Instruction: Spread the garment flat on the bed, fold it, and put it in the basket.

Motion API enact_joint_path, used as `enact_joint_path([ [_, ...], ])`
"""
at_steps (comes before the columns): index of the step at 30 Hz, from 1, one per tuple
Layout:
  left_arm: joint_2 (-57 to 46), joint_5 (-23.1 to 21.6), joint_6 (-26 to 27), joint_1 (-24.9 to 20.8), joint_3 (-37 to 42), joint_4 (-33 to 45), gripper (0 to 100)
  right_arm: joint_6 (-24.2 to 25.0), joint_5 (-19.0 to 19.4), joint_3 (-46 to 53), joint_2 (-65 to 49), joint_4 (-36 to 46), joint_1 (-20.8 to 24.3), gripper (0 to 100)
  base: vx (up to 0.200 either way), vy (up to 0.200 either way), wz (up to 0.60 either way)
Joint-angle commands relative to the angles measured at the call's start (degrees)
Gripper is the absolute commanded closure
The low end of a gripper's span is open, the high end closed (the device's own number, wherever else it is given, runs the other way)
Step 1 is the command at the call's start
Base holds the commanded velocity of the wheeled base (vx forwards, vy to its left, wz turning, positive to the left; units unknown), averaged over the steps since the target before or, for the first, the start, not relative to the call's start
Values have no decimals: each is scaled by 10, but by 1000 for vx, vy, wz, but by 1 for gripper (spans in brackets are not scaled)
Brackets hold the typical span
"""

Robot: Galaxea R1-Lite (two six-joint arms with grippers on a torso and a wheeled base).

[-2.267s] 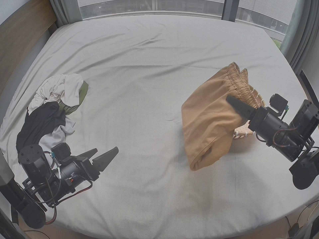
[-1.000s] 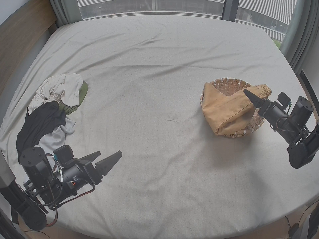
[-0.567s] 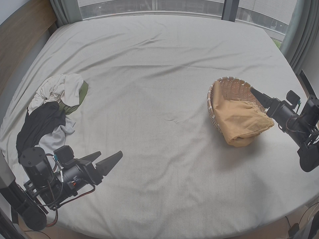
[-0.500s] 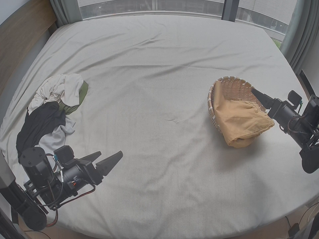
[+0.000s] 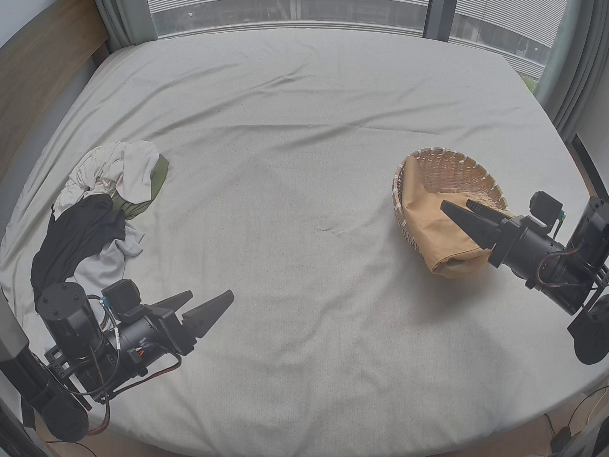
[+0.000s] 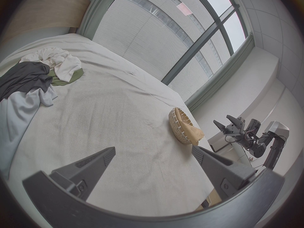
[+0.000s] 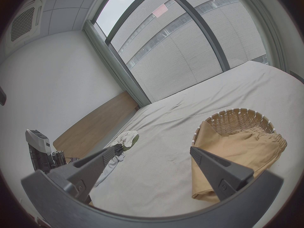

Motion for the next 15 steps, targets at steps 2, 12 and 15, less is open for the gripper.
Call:
enact_joint_path([
  [2,1,0,-1,0,-1,0,0,1,0,2,7,-1,2,0,0,100,0],
  [12,3,0,-2,1,0,0,0,1,1,8,8,-1,2,0,0,200,0],
  [15,3,0,-2,0,0,0,0,2,1,8,8,-1,2,0,0,200,0],
])
